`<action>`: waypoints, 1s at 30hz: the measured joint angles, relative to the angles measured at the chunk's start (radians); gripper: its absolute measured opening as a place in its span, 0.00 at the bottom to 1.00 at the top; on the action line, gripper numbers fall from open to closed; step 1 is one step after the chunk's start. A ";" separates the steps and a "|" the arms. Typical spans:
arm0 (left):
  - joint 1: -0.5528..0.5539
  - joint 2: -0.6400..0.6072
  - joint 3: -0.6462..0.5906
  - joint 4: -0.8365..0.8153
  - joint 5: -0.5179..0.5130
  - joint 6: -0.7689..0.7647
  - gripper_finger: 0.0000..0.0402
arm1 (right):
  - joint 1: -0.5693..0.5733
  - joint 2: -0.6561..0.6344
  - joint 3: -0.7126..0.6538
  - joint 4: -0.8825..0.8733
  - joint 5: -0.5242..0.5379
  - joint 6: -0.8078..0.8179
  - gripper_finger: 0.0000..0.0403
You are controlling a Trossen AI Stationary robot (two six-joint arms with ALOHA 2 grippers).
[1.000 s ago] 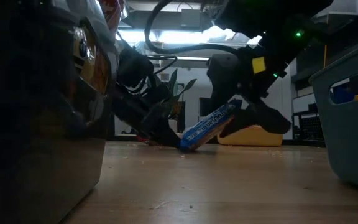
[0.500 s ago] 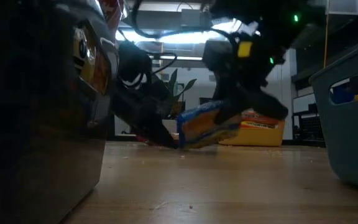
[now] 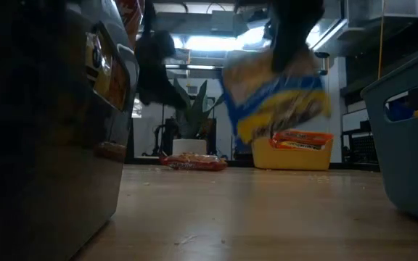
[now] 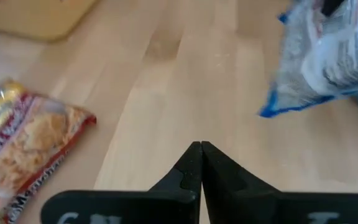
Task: Sort Maruchan noodles
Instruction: Put the blue noodle pack into the blue bin
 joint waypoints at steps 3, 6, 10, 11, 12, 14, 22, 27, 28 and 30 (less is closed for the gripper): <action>-0.019 -0.087 0.000 -0.030 -0.002 0.000 0.00 | 0.033 -0.046 0.043 -0.061 -0.086 0.123 0.23; -0.036 -0.159 0.001 -0.049 -0.003 0.000 0.00 | 0.086 -0.123 0.056 -0.046 -0.150 0.251 0.23; -0.051 -0.221 0.002 -0.060 -0.003 0.000 0.00 | 0.186 -0.224 0.055 -0.049 -0.151 0.485 0.23; -0.054 -0.229 0.002 -0.067 -0.004 0.000 0.00 | 0.216 -0.241 0.054 -0.051 -0.143 0.546 0.23; -0.057 -0.235 0.002 -0.075 -0.004 0.000 0.00 | 0.249 -0.255 0.053 -0.054 -0.132 0.606 0.23; -0.063 -0.239 0.002 -0.075 -0.006 0.000 0.00 | 0.314 -0.270 0.053 -0.058 -0.098 0.717 0.23; -0.085 -0.239 0.002 -0.082 -0.005 -0.003 0.00 | 0.504 -0.260 -0.003 0.058 -0.036 1.004 0.23; -0.088 -0.239 0.002 -0.082 -0.005 -0.008 0.00 | 0.523 -0.263 -0.113 0.225 -0.081 1.035 0.23; -0.088 -0.239 0.002 -0.082 -0.005 -0.008 0.00 | 0.521 -0.263 -0.137 0.247 -0.099 1.035 0.23; -0.088 -0.239 0.002 -0.082 -0.005 -0.009 0.00 | 0.510 -0.263 -0.182 0.286 -0.147 1.018 0.23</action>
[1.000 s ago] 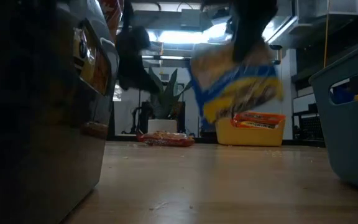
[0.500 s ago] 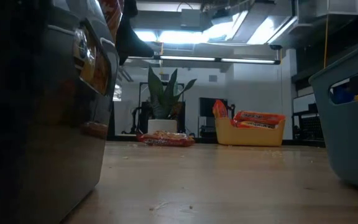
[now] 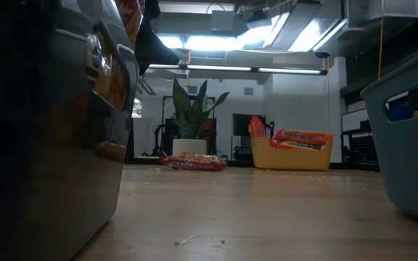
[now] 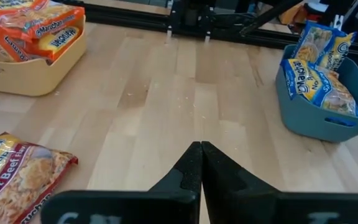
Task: Sort Maruchan noodles
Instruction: Put the blue noodle pack into the blue bin
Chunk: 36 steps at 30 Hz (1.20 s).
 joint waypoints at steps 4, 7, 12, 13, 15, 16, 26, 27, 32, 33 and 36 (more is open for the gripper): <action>0.000 0.000 0.000 0.000 -0.015 -0.002 0.00 | -0.032 -0.031 -0.091 0.078 -0.079 -0.058 0.23; 0.000 0.000 0.000 0.000 -0.023 -0.002 0.00 | -0.058 -0.094 -0.148 0.143 -0.089 -0.096 0.23; 0.000 0.000 0.000 0.000 -0.040 -0.001 0.00 | -0.091 -0.223 -0.225 0.178 -0.049 -0.099 0.24; 0.000 0.000 0.000 0.000 -0.045 0.000 0.00 | -0.090 -0.250 -0.247 0.182 -0.037 -0.088 0.24; 0.000 0.000 0.000 0.000 -0.047 0.000 0.00 | -0.090 -0.290 -0.309 0.211 -0.051 -0.029 0.24; 0.000 0.000 0.000 0.000 -0.047 0.000 0.00 | -0.089 -0.305 -0.353 0.251 -0.069 0.002 0.24; 0.000 0.000 0.000 0.000 -0.048 0.000 0.00 | -0.087 -0.350 -0.701 0.766 -0.090 0.113 0.24; 0.000 0.000 0.000 0.000 -0.048 0.000 0.00 | -0.087 -0.350 -0.720 0.769 -0.091 0.122 0.24; 0.000 0.000 0.000 0.000 -0.048 0.000 0.00 | -0.087 -0.350 -0.779 0.852 -0.133 0.139 0.24; 0.000 0.000 0.000 0.000 -0.048 0.000 0.00 | -0.087 -0.351 -0.784 0.874 -0.135 0.138 0.24; 0.000 0.000 0.000 0.000 -0.053 0.000 0.00 | -0.087 -0.350 -0.793 0.867 -0.134 0.138 0.24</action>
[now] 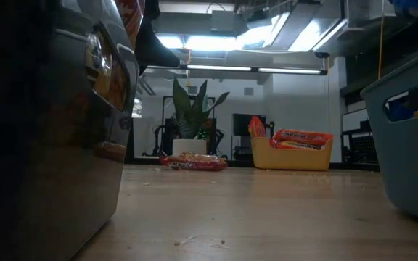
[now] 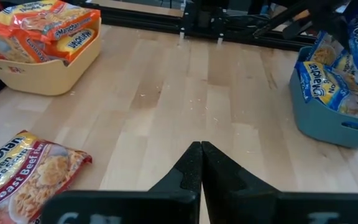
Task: Sort Maruchan noodles
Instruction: Put the blue noodle pack into the blue bin
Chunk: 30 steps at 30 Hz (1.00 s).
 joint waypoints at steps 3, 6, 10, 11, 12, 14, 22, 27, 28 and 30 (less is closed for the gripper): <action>0.000 0.000 0.000 0.000 -0.017 0.000 0.00 | 0.000 0.013 0.001 0.005 0.000 -0.003 0.24; 0.000 0.000 0.000 0.000 -0.020 0.000 0.00 | 0.000 0.036 0.001 0.009 -0.011 -0.002 0.24; 0.000 0.000 0.000 0.000 -0.021 0.000 0.00 | 0.000 0.057 0.001 0.016 -0.013 -0.002 0.24; 0.000 0.000 0.000 0.000 -0.021 0.000 0.00 | 0.000 0.062 0.001 0.014 -0.012 -0.001 0.24; 0.000 0.000 0.000 0.000 -0.021 0.000 0.00 | 0.000 0.067 0.001 0.016 -0.012 -0.001 0.24; 0.000 0.000 0.000 0.000 -0.021 0.000 0.00 | 0.000 0.075 0.001 0.018 -0.012 -0.001 0.24; 0.000 0.000 0.000 0.000 -0.021 0.000 0.00 | 0.000 0.078 0.002 -0.019 0.017 0.046 0.35; 0.000 0.000 0.000 0.000 -0.021 0.000 0.00 | 0.000 0.078 0.002 -0.064 0.013 0.058 0.45; 0.000 0.000 0.000 0.000 -0.021 0.000 0.00 | 0.000 0.078 0.002 -0.068 0.007 0.055 0.46; 0.000 0.000 0.000 0.000 -0.021 0.000 0.00 | 0.000 0.078 0.002 -0.071 -0.001 0.054 0.48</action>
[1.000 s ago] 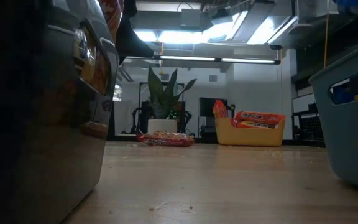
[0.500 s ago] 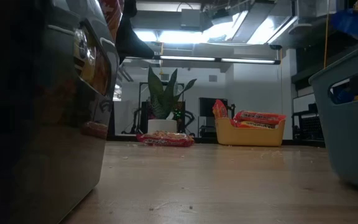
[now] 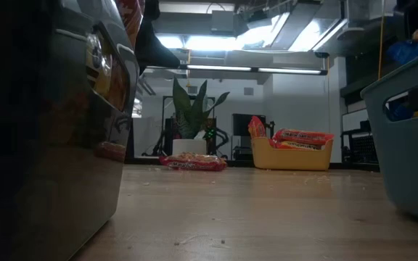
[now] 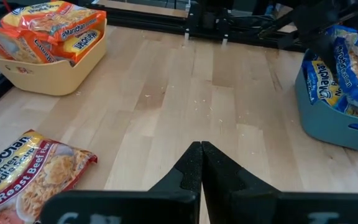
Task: Sort Maruchan noodles
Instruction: Put the blue noodle pack into the blue bin
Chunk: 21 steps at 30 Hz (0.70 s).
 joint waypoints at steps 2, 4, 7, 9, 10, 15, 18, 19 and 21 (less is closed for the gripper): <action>0.000 0.000 0.000 0.000 0.000 0.000 0.00 | 0.000 -0.001 0.000 0.001 -0.001 0.000 0.49; 0.000 0.000 0.000 0.000 0.000 0.000 0.00 | 0.000 -0.002 0.000 0.001 -0.006 0.003 0.49; 0.000 0.000 0.000 0.000 0.000 0.001 0.00 | -0.007 -0.002 0.000 0.001 -0.042 0.006 0.49; 0.000 0.000 0.000 0.000 0.000 0.001 0.00 | -0.021 -0.002 0.000 -0.003 -0.077 0.012 0.50; 0.000 0.000 0.000 0.000 0.000 0.001 0.00 | -0.032 -0.002 0.000 -0.009 -0.098 0.018 0.50; 0.000 0.000 0.000 0.000 0.000 0.001 0.00 | -0.106 -0.003 0.000 -0.055 -0.199 0.007 0.50; 0.000 0.000 0.000 0.000 0.000 0.001 0.00 | -0.150 -0.003 0.000 -0.071 -0.263 -0.022 0.50; 0.000 0.000 0.000 0.000 0.000 0.001 0.00 | -0.166 -0.003 0.000 -0.071 -0.282 -0.029 0.50; 0.000 0.000 0.000 0.000 0.000 0.001 0.00 | -0.195 -0.003 0.000 -0.073 -0.326 -0.039 0.50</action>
